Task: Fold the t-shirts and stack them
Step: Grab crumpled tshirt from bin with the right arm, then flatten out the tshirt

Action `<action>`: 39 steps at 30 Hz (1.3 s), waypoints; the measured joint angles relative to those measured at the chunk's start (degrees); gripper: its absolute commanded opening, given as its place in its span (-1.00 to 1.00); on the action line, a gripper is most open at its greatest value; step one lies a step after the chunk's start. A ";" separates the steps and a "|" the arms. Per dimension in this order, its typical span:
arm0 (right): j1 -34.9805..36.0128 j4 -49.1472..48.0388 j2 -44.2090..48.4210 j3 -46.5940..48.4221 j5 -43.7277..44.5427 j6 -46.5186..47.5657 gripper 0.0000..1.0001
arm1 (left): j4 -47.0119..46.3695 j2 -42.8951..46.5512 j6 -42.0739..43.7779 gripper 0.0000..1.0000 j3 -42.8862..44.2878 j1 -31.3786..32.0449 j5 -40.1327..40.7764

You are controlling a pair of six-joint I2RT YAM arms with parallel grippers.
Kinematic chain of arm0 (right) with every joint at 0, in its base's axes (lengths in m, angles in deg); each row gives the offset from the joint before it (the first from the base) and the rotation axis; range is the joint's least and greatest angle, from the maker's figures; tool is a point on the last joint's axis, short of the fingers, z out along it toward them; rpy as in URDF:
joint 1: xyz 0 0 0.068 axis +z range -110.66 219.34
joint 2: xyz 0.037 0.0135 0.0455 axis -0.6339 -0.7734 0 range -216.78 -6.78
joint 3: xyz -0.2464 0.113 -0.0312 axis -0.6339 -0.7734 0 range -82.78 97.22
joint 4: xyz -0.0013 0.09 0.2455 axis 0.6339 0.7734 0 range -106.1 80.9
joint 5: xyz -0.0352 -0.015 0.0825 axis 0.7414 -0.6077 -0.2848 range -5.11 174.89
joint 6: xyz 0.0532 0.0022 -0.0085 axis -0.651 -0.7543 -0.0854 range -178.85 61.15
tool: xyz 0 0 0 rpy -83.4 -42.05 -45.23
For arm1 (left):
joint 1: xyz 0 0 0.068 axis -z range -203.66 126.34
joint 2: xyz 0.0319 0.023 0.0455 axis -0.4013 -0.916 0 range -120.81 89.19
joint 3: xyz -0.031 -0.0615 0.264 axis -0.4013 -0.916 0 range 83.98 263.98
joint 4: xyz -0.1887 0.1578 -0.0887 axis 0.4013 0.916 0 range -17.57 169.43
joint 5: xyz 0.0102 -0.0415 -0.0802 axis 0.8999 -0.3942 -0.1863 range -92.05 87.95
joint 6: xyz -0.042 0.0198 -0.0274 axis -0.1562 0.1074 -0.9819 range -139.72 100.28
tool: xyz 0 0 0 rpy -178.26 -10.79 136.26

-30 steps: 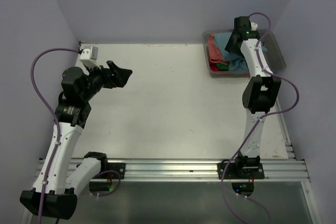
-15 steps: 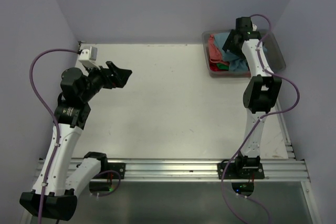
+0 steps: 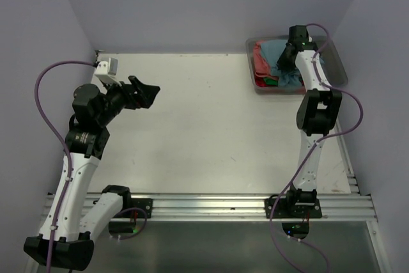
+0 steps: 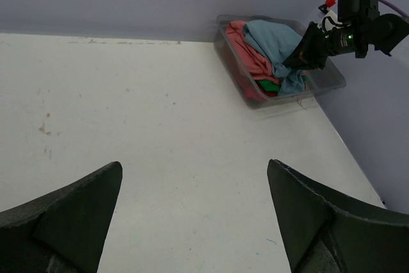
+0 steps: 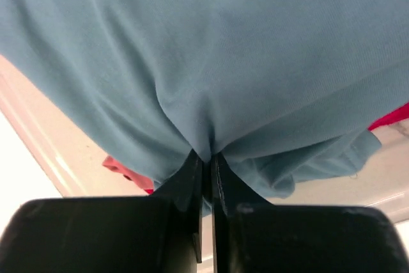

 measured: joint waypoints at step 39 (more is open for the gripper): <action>15.30 -90.20 46.40 -39.36 -72.94 -42.86 -1.00 | -7.58 -1.31 -3.28 1.00 -12.22 0.00 -5.73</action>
